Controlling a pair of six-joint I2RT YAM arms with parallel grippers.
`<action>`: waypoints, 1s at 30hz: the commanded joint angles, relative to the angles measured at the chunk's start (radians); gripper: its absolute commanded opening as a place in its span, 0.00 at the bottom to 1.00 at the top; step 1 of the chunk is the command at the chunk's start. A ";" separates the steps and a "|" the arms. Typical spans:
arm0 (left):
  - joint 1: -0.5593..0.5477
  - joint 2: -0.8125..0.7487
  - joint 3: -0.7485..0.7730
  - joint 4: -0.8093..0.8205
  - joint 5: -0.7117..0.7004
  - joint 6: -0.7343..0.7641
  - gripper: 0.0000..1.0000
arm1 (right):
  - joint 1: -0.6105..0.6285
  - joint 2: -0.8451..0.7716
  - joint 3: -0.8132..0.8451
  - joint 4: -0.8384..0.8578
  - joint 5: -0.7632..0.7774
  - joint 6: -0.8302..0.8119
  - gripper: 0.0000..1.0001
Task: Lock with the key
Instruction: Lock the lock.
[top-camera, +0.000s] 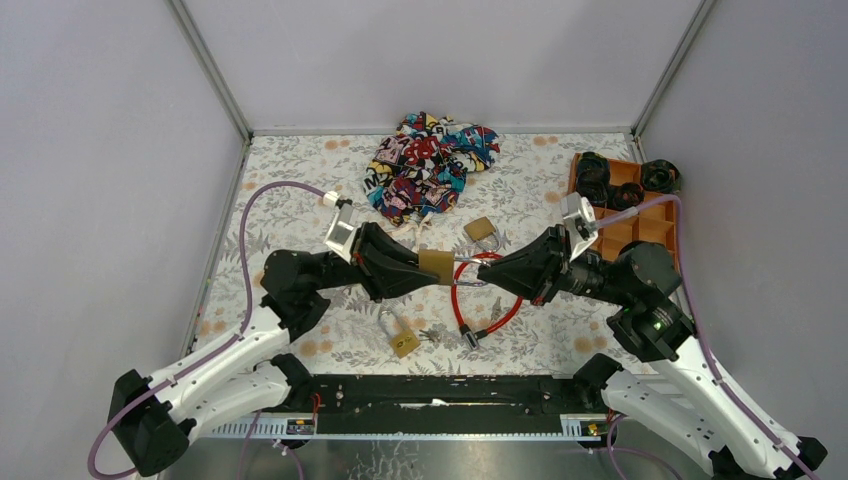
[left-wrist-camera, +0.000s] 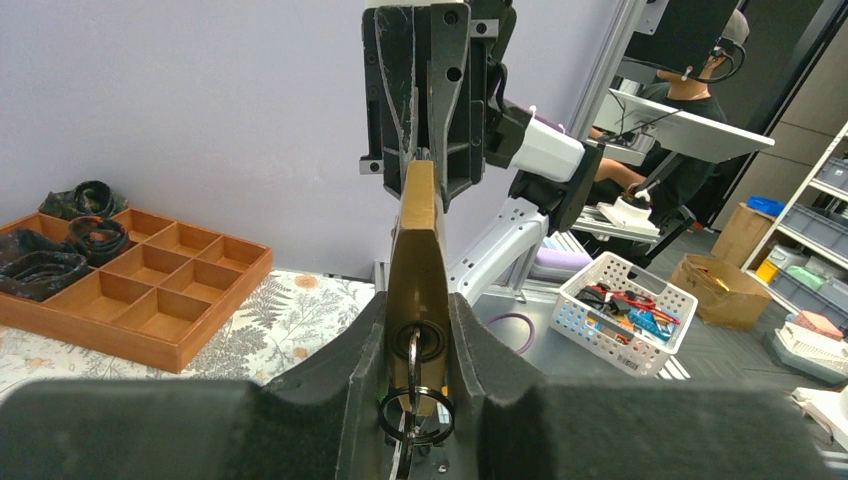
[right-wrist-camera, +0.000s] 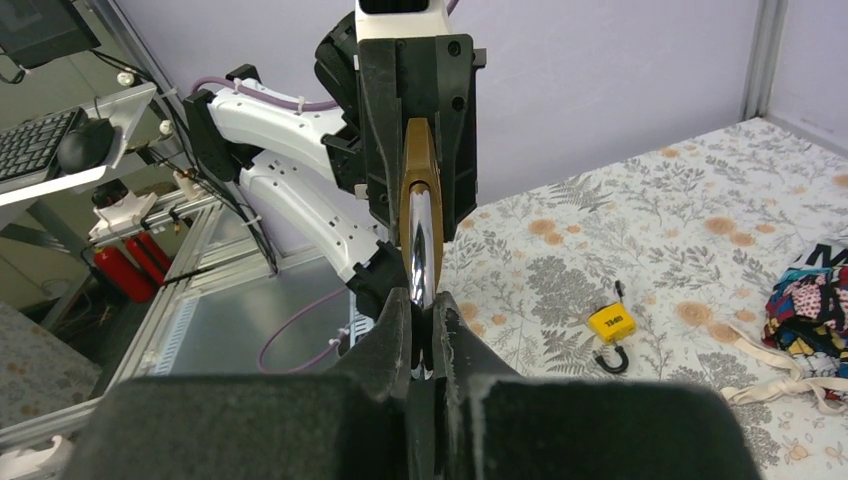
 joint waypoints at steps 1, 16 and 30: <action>-0.049 0.009 0.059 0.151 0.013 -0.035 0.00 | 0.001 0.006 -0.059 0.185 0.104 0.003 0.00; -0.121 0.066 0.096 0.156 0.006 -0.037 0.00 | 0.001 0.014 -0.151 0.312 0.207 -0.042 0.00; -0.155 0.110 0.144 0.162 -0.089 -0.085 0.00 | 0.003 0.024 -0.212 0.402 0.244 0.010 0.00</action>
